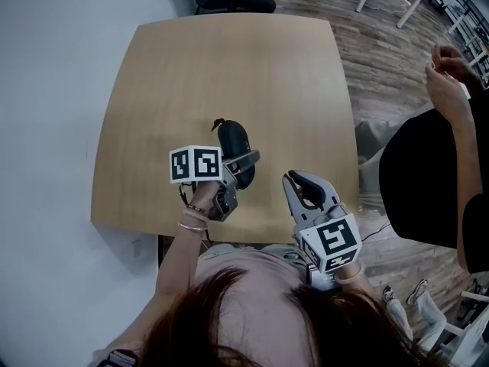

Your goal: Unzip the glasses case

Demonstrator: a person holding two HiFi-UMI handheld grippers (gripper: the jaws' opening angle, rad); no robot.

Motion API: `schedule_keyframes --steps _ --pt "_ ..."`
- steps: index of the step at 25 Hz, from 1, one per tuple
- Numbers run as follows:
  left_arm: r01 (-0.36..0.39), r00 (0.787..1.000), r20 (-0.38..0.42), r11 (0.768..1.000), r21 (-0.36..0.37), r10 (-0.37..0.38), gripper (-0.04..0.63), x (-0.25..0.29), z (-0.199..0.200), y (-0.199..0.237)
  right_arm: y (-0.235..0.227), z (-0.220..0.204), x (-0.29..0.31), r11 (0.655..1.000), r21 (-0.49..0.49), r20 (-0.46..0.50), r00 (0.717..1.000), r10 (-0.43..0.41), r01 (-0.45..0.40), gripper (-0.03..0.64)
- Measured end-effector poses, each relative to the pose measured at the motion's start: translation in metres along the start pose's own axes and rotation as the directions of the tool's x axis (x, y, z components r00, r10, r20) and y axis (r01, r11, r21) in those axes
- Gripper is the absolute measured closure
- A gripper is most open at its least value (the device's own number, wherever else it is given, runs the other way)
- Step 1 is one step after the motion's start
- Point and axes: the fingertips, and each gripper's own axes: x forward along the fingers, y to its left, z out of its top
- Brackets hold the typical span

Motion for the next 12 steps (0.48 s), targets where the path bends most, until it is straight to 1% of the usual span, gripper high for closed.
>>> schedule_keyframes --steps 3,7,9,12 --pt "0.105 0.992 0.078 0.993 -0.053 -0.101 0.310 -0.014 0.017 -0.017 0.005 0.002 0.002 1.000 -0.002 0.007 1.000 0.004 -0.004 0.574" --pt "0.226 0.965 0.155 0.970 -0.091 -0.210 0.311 -0.029 0.033 -0.035 0.009 0.005 0.003 1.000 0.003 0.014 1.000 0.009 -0.009 0.574" --pt "0.294 0.944 0.191 0.948 -0.121 -0.269 0.311 -0.036 0.040 -0.046 0.012 0.007 0.003 1.000 0.014 0.014 1.000 0.015 -0.015 0.574" --pt "0.407 0.899 0.256 0.894 -0.188 -0.356 0.311 -0.043 0.049 -0.064 0.014 0.013 0.003 0.999 0.037 0.015 0.999 0.029 -0.029 0.574"
